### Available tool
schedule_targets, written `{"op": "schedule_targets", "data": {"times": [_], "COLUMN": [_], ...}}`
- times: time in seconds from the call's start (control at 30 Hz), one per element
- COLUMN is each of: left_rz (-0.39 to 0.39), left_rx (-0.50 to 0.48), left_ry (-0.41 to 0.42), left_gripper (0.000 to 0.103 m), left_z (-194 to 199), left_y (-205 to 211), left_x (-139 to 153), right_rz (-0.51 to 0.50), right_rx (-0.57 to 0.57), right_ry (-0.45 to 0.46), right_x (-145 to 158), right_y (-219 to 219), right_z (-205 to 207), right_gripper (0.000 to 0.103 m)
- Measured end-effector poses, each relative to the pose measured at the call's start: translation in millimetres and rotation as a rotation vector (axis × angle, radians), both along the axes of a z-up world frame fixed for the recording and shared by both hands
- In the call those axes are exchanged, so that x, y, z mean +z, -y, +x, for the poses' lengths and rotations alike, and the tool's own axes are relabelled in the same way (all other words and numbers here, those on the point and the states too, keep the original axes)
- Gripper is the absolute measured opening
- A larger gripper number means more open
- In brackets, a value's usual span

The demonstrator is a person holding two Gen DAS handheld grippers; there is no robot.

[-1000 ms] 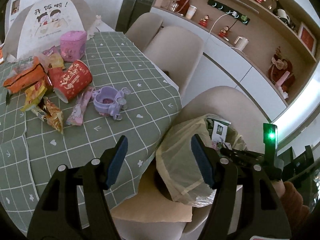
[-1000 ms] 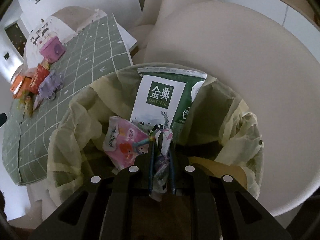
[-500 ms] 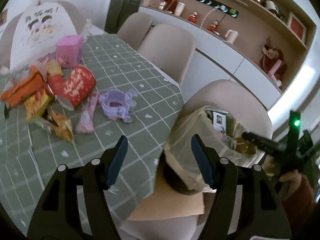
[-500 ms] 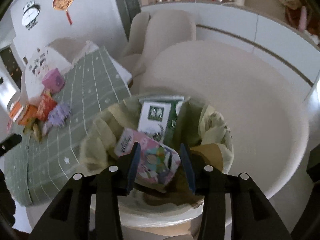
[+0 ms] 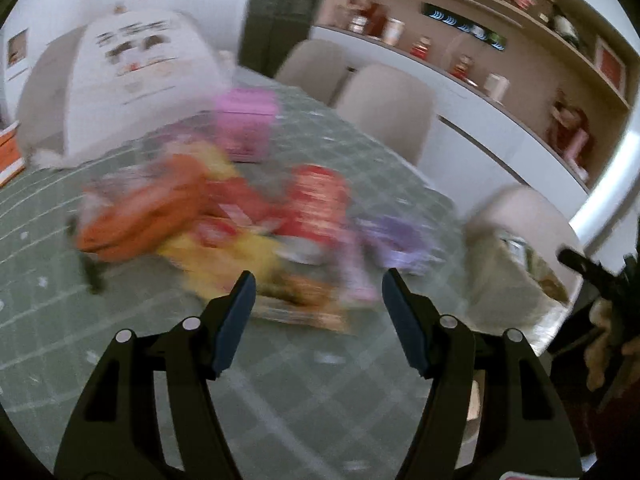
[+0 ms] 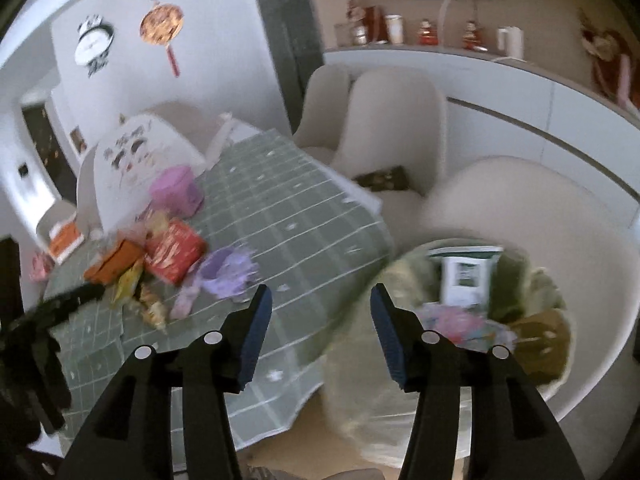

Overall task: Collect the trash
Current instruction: 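Move both grippers back over the table toward the snack wrappers, then grasp a dark wrapper with the left gripper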

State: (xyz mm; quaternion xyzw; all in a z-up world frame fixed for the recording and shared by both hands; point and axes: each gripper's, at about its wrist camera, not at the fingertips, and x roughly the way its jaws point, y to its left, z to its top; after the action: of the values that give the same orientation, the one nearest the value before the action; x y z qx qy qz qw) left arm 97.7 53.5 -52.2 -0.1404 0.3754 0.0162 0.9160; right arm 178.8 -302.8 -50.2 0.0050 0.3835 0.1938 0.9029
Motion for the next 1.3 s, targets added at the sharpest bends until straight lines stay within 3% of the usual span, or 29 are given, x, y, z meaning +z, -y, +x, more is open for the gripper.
{"op": "schedule_targets", "data": {"times": [0.23,0.3,0.5,0.67,0.77,0.87,1.07,1.13,1.2,1.23,1.3], "left_rz": [-0.07,-0.073,-0.053,0.043,0.11,0.056,0.018,-0.014,-0.034,-0.041,-0.062], "left_rx": [0.213,0.221,0.157,0.041,0.036,0.079,0.042,0.037,0.037,0.036,0.032], "left_ry": [0.007,0.001,-0.044,-0.094,-0.16,-0.195,-0.194,-0.196,-0.19,-0.183,-0.178], "left_gripper": [0.062,0.062,0.062,0.061,0.05,0.047,0.044,0.021,0.016,0.006,0.006], "left_z": [-18.1,-18.6,6.7,34.3,45.2,47.3,57.5,58.8,53.4,49.1,35.3], "left_y": [-143.1,-178.3,-225.2,-230.8,-235.3,-246.0,-231.1,-226.5,-223.2,-222.1,-219.9], "left_x": [-10.5,-15.6,-29.0,-42.7,-54.2,-64.3,-70.1,-69.9,-67.7,-65.6,-59.7], "right_rz": [0.019,0.007,-0.037,-0.113,-0.145,-0.17,-0.216,-0.241,-0.256,-0.263,-0.259], "right_rx": [0.048,0.047,-0.003,-0.043,-0.079,-0.087,-0.117,-0.109,-0.087,-0.079,-0.07], "right_ry": [-0.058,-0.073,-0.1,-0.093,-0.091,-0.084,-0.102,-0.098,-0.082,-0.072,-0.067], "right_x": [-24.9,-34.7,-45.8,-48.2,-49.6,-49.8,-59.5,-61.5,-60.6,-59.4,-58.1], "right_y": [-85.6,-112.4,-155.9,-159.9,-158.1,-160.0,-168.1,-173.3,-179.7,-182.8,-186.1], "right_z": [-12.5,-16.6,-33.9,-39.0,-35.9,-36.1,-29.6,-29.9,-30.9,-31.1,-30.4], "right_gripper": [0.049,0.049,0.049,0.049,0.049,0.049,0.049,0.049,0.049,0.049,0.049]}}
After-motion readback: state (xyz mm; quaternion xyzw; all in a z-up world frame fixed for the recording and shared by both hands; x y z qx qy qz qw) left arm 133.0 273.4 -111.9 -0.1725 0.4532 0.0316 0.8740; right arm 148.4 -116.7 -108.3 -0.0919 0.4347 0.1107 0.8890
